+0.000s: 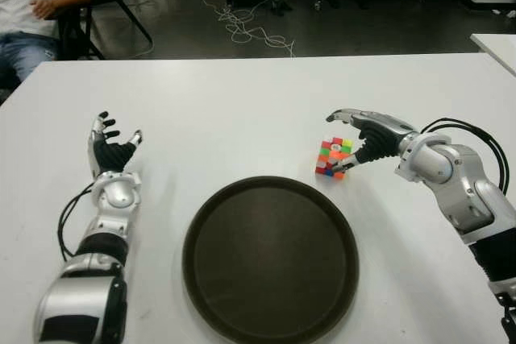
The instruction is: Pick up the Rubik's Cube and put it in the plate
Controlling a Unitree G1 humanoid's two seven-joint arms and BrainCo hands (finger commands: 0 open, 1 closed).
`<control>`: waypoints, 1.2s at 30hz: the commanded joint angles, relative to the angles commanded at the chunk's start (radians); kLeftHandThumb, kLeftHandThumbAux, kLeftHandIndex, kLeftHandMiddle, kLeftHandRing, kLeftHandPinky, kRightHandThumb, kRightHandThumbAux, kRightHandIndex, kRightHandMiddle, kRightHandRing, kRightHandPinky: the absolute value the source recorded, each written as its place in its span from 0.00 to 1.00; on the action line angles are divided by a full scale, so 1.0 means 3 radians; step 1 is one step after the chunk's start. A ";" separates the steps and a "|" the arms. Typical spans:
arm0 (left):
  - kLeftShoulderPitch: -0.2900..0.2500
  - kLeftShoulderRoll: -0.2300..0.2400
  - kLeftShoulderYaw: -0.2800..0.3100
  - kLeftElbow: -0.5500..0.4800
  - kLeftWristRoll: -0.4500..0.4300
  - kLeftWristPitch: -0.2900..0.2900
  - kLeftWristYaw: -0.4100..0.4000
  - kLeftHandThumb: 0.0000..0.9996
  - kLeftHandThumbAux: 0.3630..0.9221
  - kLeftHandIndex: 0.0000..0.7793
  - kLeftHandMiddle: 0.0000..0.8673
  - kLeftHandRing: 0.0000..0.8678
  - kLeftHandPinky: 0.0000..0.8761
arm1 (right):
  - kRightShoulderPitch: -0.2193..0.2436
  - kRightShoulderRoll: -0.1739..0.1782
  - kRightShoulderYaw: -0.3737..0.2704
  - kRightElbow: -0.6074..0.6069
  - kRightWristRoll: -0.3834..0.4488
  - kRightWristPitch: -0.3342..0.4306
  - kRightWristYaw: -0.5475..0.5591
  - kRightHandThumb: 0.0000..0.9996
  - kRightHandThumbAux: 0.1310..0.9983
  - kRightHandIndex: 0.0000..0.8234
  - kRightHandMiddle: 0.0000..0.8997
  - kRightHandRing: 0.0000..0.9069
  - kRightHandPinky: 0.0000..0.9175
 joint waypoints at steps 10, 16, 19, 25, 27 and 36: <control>-0.0002 0.0007 -0.0004 0.0010 0.0001 -0.0003 -0.0024 0.12 0.70 0.18 0.24 0.27 0.33 | -0.0025 0.0063 0.0034 0.0036 -0.0045 0.0117 -0.0016 0.00 0.56 0.00 0.51 0.73 0.71; 0.0002 0.0004 -0.0001 0.0012 -0.0004 -0.0010 -0.0028 0.12 0.69 0.17 0.22 0.25 0.30 | -0.0060 0.0073 0.0049 0.0078 -0.0070 0.0143 -0.0016 0.00 0.56 0.00 0.43 0.73 0.73; 0.0002 -0.0002 0.0006 0.0017 -0.0010 -0.0024 -0.0020 0.11 0.69 0.18 0.22 0.24 0.29 | -0.0096 0.0101 0.0072 0.0110 -0.0103 0.0198 -0.0015 0.00 0.57 0.00 0.53 0.80 0.80; 0.0008 -0.0003 0.0013 0.0016 -0.0018 -0.0051 -0.0021 0.10 0.70 0.17 0.23 0.25 0.30 | -0.0217 0.0221 0.0172 0.0438 -0.0203 0.0160 -0.0168 0.00 0.57 0.00 0.43 0.69 0.65; 0.0009 -0.0003 0.0012 0.0015 -0.0017 -0.0054 -0.0021 0.09 0.72 0.17 0.23 0.25 0.31 | -0.0242 0.0235 0.0194 0.0524 -0.0218 0.0119 -0.0198 0.00 0.55 0.00 0.41 0.67 0.62; 0.0012 0.0005 -0.0003 0.0017 0.0005 -0.0066 -0.0013 0.08 0.72 0.17 0.23 0.25 0.30 | -0.0226 0.0232 0.0203 0.0520 -0.0200 0.0033 -0.0221 0.00 0.50 0.00 0.16 0.43 0.40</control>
